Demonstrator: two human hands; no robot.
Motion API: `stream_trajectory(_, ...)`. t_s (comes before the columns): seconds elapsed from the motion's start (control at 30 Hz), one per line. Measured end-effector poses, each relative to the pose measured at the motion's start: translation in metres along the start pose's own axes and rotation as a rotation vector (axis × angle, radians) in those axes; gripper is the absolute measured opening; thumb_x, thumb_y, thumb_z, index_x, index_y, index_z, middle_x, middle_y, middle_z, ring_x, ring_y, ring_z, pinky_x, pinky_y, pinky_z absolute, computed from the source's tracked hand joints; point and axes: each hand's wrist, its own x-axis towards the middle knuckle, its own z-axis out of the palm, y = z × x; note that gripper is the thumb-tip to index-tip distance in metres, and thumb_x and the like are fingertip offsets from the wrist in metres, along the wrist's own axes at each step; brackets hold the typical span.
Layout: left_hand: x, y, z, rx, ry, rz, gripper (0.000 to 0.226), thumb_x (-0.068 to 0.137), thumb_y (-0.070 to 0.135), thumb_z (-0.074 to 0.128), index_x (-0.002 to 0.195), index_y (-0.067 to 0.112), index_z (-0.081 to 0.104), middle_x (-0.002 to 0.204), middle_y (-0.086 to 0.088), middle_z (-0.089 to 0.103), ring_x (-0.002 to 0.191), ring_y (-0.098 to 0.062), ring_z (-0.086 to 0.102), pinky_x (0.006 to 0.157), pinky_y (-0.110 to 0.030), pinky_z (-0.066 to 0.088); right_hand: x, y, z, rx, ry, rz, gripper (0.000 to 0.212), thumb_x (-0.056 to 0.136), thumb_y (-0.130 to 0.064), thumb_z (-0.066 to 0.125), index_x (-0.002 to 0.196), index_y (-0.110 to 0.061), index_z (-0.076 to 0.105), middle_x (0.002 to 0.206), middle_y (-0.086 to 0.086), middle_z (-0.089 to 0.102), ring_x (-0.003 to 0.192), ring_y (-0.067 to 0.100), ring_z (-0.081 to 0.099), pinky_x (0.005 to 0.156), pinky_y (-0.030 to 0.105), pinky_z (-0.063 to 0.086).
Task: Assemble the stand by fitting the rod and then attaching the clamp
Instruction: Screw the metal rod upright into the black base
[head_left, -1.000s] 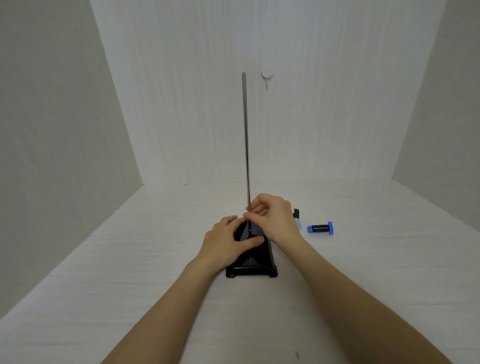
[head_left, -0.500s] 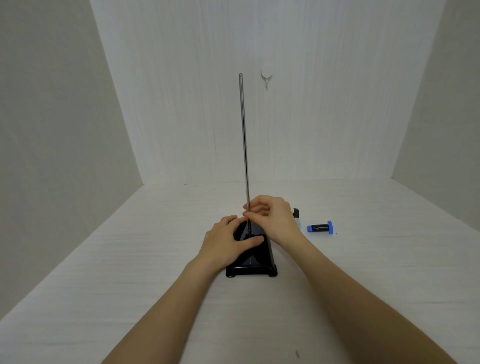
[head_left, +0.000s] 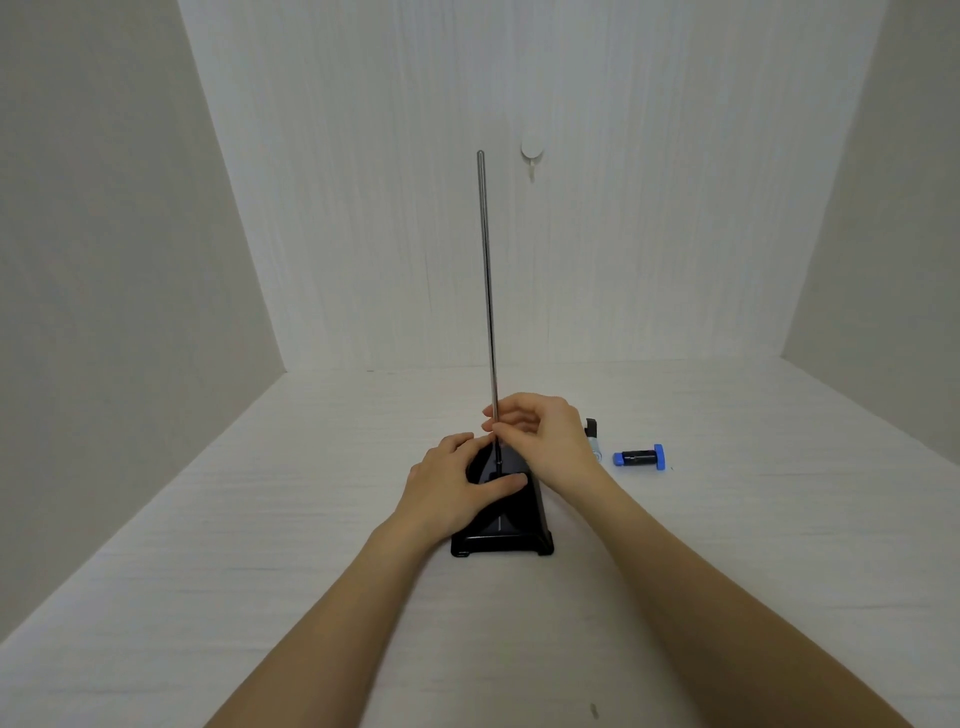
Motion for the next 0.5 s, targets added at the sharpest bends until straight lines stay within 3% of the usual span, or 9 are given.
stream_trajectory(0.13, -0.0010, 0.0003, -0.0007, -0.004, -0.007, -0.010, 0.076, 0.075, 0.069, 0.055, 0.141, 0.036, 0.038, 0.148, 0.006, 0.035, 0.134, -0.017, 0.035, 0.111, -0.042, 0.029, 0.0013, 0.0008, 0.0030, -0.071, 0.081, 0.009, 0.007, 0.079, -0.011, 0.072, 0.084, -0.014, 0.069, 0.073, -0.005, 0.065, 0.069, 0.005, 0.062, 0.062, 0.004, 0.047)
stream_trajectory(0.27, -0.0008, 0.0017, -0.0006, -0.001, 0.000, -0.004, 0.073, 0.076, 0.068, 0.056, 0.140, 0.037, 0.039, 0.147, 0.006, 0.037, 0.134, -0.017, 0.036, 0.111, -0.043, 0.029, 0.0008, 0.0004, 0.0064, -0.082, 0.116, 0.016, 0.016, 0.076, -0.012, 0.074, 0.076, -0.017, 0.058, 0.066, -0.009, 0.058, 0.060, 0.000, 0.054, 0.053, 0.001, 0.041)
stream_trajectory(0.5, -0.0014, 0.0011, -0.0005, -0.007, 0.002, -0.001, 0.069, 0.076, 0.066, 0.057, 0.138, 0.038, 0.041, 0.147, 0.007, 0.037, 0.133, -0.017, 0.036, 0.111, -0.041, 0.029, -0.0019, 0.0012, 0.0005, -0.032, -0.021, 0.016, 0.019, 0.081, -0.005, 0.063, 0.092, -0.019, 0.069, 0.085, -0.005, 0.071, 0.080, 0.003, 0.066, 0.070, 0.005, 0.050)
